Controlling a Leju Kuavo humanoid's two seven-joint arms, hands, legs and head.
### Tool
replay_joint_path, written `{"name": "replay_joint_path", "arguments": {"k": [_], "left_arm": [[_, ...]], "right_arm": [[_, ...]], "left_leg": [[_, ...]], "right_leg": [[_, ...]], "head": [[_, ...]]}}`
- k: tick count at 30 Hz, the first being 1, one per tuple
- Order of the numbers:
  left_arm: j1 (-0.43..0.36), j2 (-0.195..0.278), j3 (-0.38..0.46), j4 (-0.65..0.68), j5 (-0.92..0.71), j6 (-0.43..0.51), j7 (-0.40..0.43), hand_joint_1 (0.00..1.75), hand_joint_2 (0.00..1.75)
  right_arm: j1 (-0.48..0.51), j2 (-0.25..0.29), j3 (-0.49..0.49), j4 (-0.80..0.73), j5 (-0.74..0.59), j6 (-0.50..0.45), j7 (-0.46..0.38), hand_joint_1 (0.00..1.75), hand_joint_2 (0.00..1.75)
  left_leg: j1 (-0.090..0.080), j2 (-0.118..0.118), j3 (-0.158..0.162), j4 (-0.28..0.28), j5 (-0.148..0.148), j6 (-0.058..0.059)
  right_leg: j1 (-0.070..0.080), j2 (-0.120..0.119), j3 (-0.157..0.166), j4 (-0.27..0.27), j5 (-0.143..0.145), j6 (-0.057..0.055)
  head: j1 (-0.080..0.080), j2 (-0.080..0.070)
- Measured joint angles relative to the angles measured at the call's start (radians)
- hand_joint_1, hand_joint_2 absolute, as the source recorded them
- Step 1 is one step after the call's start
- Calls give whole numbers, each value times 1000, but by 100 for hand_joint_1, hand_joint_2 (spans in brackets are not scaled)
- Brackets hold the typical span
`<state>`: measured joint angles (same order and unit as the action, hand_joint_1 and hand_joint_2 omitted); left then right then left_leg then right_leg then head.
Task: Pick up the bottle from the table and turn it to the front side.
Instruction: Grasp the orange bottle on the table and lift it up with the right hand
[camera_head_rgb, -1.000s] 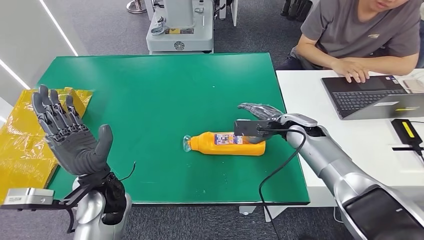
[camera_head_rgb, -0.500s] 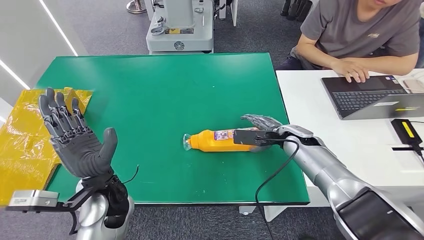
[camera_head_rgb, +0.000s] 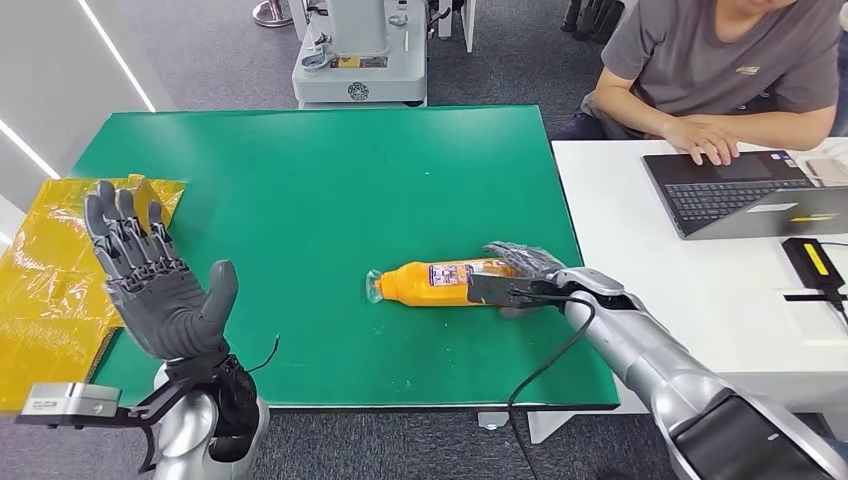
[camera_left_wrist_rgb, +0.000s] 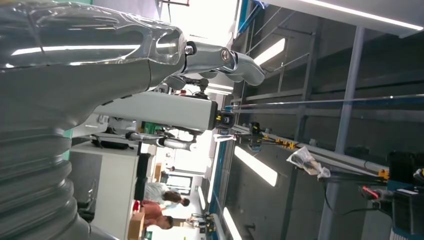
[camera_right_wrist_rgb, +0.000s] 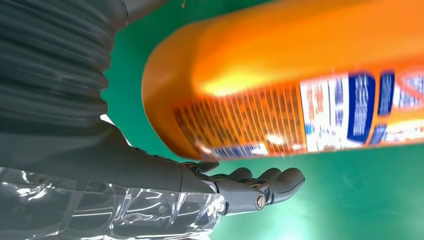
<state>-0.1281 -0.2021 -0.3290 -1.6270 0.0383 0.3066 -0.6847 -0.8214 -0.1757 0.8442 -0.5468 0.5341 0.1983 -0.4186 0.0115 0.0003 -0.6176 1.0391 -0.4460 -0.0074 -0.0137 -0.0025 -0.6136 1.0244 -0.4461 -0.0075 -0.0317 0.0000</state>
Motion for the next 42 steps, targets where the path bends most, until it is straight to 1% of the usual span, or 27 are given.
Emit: {"name": "replay_joint_path", "arguments": {"k": [7, 8, 10, 12, 13, 15, 21, 29, 36, 39, 42], "left_arm": [[-17, 6, -12, 3, 21, 12, 0, 0, 175], [-21, 7, -13, 5, 23, 12, 0, 0, 175], [-27, 8, -16, 8, 25, 12, 0, 0, 175], [-32, 8, -17, 12, 26, 14, 0, 0, 175], [-34, 8, -18, 14, 27, 16, 0, 0, 175], [-35, 8, -20, 17, 31, 18, 0, 0, 175], [-32, 11, -34, 20, 38, 24, 0, 0, 175], [-25, 17, -43, 21, 39, 18, 0, 0, 175], [-14, 19, -44, 21, 38, 16, 0, 0, 175], [-12, 20, -44, 21, 36, 19, 0, 0, 175], [-12, 22, -43, 21, 35, 29, 0, 0, 175]], "right_arm": [[6, 3, -2, 0, -1, -7, 12, 0, 175], [6, 4, -2, 0, -1, -7, 12, 4, 175], [6, 6, -2, 0, -1, -6, 13, 69, 175], [5, 7, -3, 0, -1, -6, 13, 141, 175], [4, 8, -3, 0, -1, -6, 13, 151, 175], [4, 10, -4, 0, -1, -9, 12, 164, 175], [9, 9, -8, 0, -5, -33, -2, 174, 175], [30, -5, -24, -11, -10, -59, -21, 175, 175], [66, -31, -37, -61, -12, -84, -27, 175, 175], [89, -37, -50, -92, -8, -122, -13, 175, 175], [110, -34, -72, -129, -6, -200, 9, 175, 175]], "left_leg": [[0, 0, 0, 0, 0, 0], [0, 0, 0, 0, 0, 0], [0, 0, 0, 0, 0, 0], [0, 0, 0, 0, 0, 0], [0, 0, 0, 0, 0, 0], [0, 0, 0, 0, 0, 0], [0, 0, 0, 0, 0, 0], [0, 0, 0, 0, 0, 0], [0, 0, 0, 0, 0, 0], [0, 0, 0, 0, 0, 0], [0, 0, -1, 0, 0, 0]], "right_leg": [[0, 0, 0, 0, 0, 0], [0, 0, 0, 0, 0, 0], [0, 0, 0, 0, 0, 0], [0, 0, 0, 0, 0, 0], [0, 0, 0, 0, 0, 0], [0, 0, 0, 0, 0, 0], [0, 0, 0, 0, 0, 0], [0, 0, 0, 0, 0, 0], [0, 0, 0, -1, 0, 0], [0, 0, 0, -1, 0, 0], [0, 0, 0, 0, 0, 0]], "head": [[0, 0], [0, 0], [0, 0], [0, 0], [0, 0], [0, 0], [0, 0], [0, 0], [0, 0], [0, 0], [0, 0]]}}
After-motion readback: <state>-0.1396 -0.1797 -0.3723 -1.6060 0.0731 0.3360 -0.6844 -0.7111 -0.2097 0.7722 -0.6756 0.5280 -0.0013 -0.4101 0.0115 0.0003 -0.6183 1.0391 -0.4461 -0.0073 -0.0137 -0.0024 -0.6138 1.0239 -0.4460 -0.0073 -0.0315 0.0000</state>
